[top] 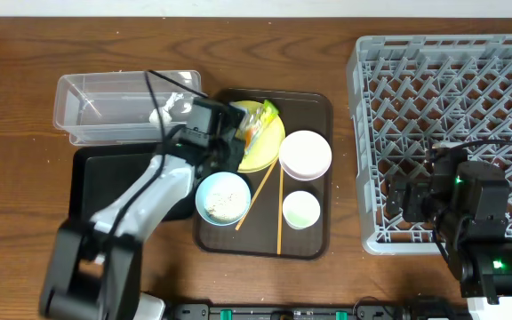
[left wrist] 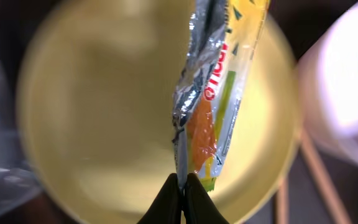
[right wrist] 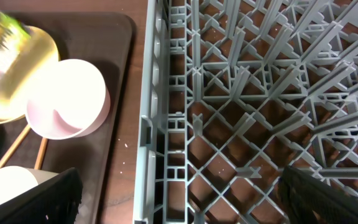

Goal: Sort waste into correct bins and load items into the dishwasher rack
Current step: 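Carry the wrapper to the clear bin and release it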

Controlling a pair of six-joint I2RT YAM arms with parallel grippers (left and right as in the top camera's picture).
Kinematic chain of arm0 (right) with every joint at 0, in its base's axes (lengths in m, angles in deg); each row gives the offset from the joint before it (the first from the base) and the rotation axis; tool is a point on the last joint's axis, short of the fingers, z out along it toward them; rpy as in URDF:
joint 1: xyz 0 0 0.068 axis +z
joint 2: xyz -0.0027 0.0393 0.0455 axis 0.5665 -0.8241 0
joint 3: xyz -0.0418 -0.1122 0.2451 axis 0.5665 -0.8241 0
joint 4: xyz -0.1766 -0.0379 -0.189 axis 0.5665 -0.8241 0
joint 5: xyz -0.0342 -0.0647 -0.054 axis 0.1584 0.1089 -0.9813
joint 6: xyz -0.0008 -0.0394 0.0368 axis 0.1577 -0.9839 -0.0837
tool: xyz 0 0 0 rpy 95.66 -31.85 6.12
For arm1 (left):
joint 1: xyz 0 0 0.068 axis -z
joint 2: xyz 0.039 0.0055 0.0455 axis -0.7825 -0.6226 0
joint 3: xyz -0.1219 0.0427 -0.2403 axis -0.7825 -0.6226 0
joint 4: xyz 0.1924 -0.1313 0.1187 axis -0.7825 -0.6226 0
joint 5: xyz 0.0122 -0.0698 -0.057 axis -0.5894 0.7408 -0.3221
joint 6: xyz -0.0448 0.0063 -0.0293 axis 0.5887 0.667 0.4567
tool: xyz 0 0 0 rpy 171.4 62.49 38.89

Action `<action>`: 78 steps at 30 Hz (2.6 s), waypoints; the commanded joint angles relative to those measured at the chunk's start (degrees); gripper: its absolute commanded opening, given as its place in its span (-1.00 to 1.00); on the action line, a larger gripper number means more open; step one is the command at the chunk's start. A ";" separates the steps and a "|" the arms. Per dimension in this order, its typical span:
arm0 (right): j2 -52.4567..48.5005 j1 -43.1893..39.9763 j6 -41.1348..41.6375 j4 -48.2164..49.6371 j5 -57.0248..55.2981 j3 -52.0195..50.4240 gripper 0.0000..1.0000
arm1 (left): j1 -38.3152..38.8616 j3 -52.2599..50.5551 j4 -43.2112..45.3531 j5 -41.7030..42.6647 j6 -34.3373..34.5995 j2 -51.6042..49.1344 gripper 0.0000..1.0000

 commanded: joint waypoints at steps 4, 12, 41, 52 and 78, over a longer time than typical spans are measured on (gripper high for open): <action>0.09 0.46 0.09 -0.09 0.26 1.14 0.98 | -3.21 0.35 0.26 -7.15 -0.13 11.30 -0.88; 0.09 0.46 0.09 -0.09 0.26 1.14 0.99 | -13.27 0.33 0.66 -12.55 -0.17 14.91 -0.88; 0.09 0.46 0.09 -0.09 0.24 1.14 0.99 | -20.90 0.33 7.39 -12.55 -0.17 5.05 -0.17; 0.09 0.46 0.09 -0.02 0.24 1.14 0.99 | -20.90 0.31 9.22 -7.13 -0.15 10.25 -0.40; 0.09 0.46 0.11 -0.70 0.26 1.14 0.98 | -20.48 0.33 12.24 -7.50 -0.20 -2.99 -0.26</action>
